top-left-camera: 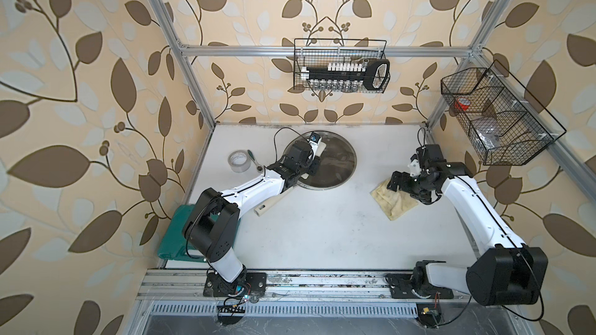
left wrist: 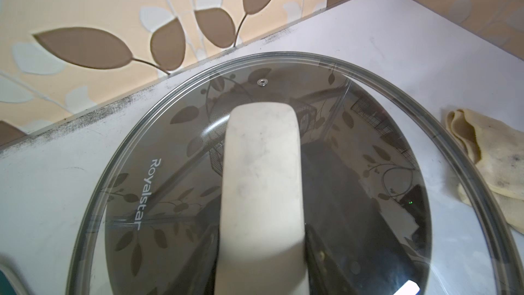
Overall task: Wipe the pot lid with a cloth
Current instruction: Place the cleaning item at the center of the board, then place the pot lid on the cooking pot.
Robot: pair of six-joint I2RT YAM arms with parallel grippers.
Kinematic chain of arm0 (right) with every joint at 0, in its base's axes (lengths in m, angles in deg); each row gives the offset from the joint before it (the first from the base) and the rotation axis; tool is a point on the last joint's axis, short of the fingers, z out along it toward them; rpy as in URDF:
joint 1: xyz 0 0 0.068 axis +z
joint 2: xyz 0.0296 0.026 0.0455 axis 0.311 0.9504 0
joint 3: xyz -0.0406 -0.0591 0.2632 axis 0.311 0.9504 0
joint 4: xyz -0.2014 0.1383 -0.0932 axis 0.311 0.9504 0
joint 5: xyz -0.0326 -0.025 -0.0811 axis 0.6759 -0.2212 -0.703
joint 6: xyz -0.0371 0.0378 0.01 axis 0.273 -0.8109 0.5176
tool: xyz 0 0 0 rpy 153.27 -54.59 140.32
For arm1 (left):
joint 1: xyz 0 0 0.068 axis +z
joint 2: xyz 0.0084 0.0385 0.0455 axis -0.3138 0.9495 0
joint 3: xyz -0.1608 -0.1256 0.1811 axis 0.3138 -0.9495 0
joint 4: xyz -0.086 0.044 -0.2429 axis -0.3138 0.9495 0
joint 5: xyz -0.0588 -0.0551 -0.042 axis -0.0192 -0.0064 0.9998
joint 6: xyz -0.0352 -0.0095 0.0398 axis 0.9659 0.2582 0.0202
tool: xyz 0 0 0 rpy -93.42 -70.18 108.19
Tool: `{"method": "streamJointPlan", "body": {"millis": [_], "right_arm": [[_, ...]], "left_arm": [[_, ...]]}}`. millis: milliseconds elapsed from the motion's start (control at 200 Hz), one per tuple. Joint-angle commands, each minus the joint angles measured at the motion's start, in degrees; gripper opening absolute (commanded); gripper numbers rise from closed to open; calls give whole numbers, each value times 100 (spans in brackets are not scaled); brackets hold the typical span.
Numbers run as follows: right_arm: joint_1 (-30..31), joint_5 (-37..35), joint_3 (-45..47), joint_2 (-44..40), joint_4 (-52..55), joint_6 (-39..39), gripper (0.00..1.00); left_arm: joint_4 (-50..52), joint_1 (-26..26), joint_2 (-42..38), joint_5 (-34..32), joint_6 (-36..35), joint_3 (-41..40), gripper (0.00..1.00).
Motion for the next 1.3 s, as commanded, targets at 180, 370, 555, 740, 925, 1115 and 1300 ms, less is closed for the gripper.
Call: {"method": "streamJointPlan", "body": {"millis": [180, 370, 555, 740, 925, 1115, 1300], "right_arm": [[40, 658, -97, -255, -730, 520, 96], [90, 1109, 1, -521, -1279, 485, 96], [100, 1194, 158, -891, -1844, 444, 96], [100, 1105, 166, -945, -1924, 393, 96], [100, 1149, 182, -861, -1982, 348, 96], [95, 1202, 183, -775, -1990, 364, 96], [100, 1192, 166, -745, -1982, 382, 96]], "left_arm": [[-1774, 237, 103, 369, -354, 806, 0], [-1872, 239, 408, 858, -721, 930, 0], [-1788, 209, 473, 1267, -649, 968, 0], [-1617, 204, 316, 1192, -745, 811, 0], [-1593, 196, 53, 1033, -879, 469, 0], [-1431, 201, -36, 647, -1167, 409, 0], [-1544, 197, 143, 644, -1231, 455, 0]]}}
